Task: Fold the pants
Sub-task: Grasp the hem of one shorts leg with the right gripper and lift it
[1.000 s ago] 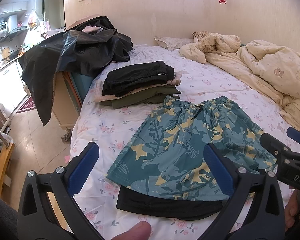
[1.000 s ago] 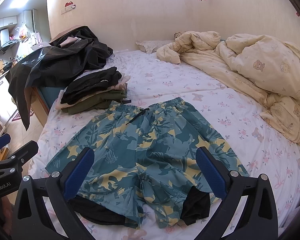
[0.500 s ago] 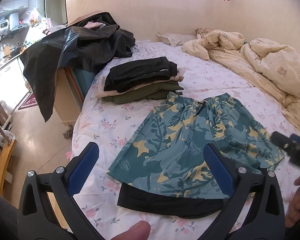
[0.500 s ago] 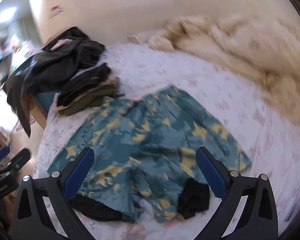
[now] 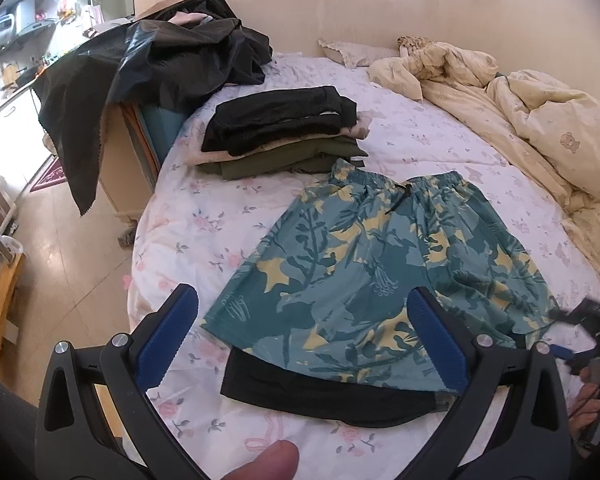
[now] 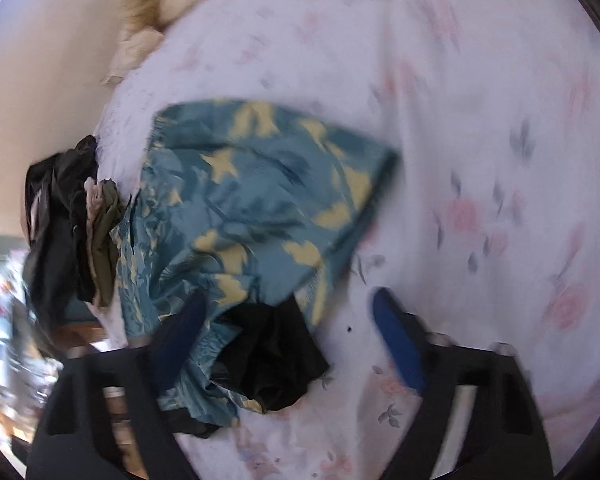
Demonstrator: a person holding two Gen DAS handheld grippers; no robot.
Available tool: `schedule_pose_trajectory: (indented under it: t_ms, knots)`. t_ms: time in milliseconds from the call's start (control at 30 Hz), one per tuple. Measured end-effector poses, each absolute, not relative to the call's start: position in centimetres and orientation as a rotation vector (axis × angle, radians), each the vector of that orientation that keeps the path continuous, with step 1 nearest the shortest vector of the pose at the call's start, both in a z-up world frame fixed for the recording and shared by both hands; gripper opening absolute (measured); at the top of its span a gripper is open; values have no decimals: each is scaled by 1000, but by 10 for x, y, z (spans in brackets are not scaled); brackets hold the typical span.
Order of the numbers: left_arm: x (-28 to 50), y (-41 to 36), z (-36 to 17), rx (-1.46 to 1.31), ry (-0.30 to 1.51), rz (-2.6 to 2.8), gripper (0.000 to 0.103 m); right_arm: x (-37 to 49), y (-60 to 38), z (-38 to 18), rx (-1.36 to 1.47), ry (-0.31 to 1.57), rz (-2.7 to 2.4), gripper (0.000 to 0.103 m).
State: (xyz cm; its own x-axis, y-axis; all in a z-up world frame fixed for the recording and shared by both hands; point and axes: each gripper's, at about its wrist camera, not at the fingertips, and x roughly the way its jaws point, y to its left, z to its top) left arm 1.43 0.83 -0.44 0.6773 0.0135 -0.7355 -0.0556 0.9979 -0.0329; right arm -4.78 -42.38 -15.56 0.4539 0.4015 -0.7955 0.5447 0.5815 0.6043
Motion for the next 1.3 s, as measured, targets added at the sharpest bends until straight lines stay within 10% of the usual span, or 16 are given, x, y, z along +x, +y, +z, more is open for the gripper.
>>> schedule_pose_trajectory:
  t_ms: [667,733,800,1300]
  knots:
    - [17,9,-8,-30,810,46,103,-20,-470,-173,1110,1000,-378,54]
    - [20,6,-7,-29,802,36,103,-16,-470,-173,1091,1012,-382,39]
    - [25,0,-8,-14,813,29,103,-13,-466,-167,1039,1007,-372,0]
    - [176,-93,-12,83,1052,-113,103,-5,-432,-80,791,966,-170,0]
